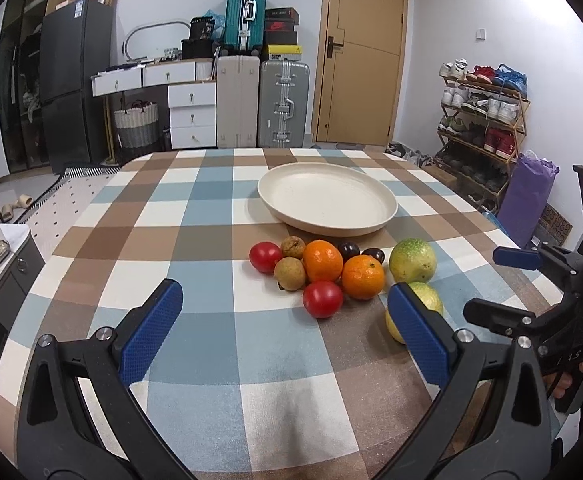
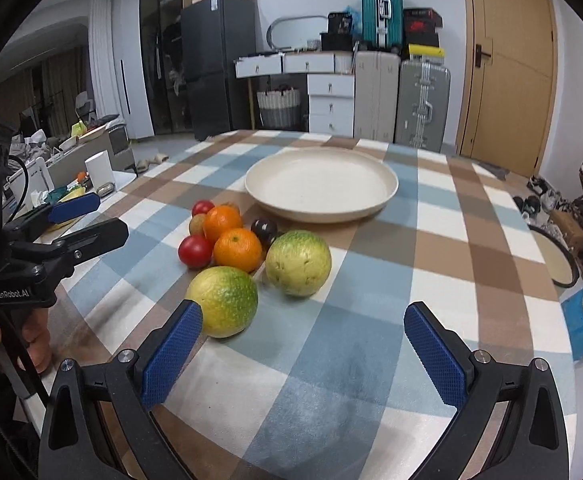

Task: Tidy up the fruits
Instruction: 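Grasp the large green-yellow citrus with the right gripper while the left gripper grasps the yellow lemon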

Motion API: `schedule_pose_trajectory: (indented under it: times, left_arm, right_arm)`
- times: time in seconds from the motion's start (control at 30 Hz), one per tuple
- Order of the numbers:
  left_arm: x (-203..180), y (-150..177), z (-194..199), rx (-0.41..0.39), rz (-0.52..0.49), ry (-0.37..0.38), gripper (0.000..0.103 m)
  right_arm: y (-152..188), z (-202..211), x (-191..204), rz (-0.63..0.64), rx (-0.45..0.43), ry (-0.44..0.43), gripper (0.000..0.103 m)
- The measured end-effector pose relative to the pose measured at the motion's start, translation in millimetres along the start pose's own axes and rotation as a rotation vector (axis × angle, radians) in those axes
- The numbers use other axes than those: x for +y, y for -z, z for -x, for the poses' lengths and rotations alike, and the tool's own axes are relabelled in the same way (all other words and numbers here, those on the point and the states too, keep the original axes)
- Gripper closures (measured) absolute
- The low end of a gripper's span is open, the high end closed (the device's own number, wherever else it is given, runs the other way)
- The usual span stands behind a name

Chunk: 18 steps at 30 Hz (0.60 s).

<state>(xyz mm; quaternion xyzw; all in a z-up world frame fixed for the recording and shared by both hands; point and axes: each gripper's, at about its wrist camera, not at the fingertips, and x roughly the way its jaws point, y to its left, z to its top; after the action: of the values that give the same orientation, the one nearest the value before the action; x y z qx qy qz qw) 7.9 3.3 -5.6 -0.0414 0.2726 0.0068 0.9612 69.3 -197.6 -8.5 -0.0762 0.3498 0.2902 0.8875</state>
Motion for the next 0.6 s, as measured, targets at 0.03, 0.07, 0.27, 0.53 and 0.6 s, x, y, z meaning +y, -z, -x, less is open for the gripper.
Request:
schedule_pose_trajectory:
  times: [0.03, 0.07, 0.27, 0.53, 0.6]
  left_arm:
    - [1, 0, -3, 0.013, 0.007, 0.001, 0.001]
    - [3, -1, -5, 0.027, 0.016, 0.010, 0.001]
    - [5, -1, -15, 0.075, 0.027, 0.020, 0.001]
    - [1, -2, -21, 0.089, 0.010, 0.016, 0.001]
    - [3, -2, -21, 0.096, 0.023, 0.019, 0.001]
  right_arm:
    - [-1, -3, 0, -0.012, 0.015, -0.010, 0.000]
    - [-2, -6, 0, -0.030, 0.033, -0.024, 0.000]
    - [-7, -20, 12, -0.026, 0.089, -0.088, 0.004]
    - [-11, -43, 31, 0.006, 0.168, -0.145, 0.021]
    - [-12, -47, 34, 0.009, 0.175, -0.159, 0.026]
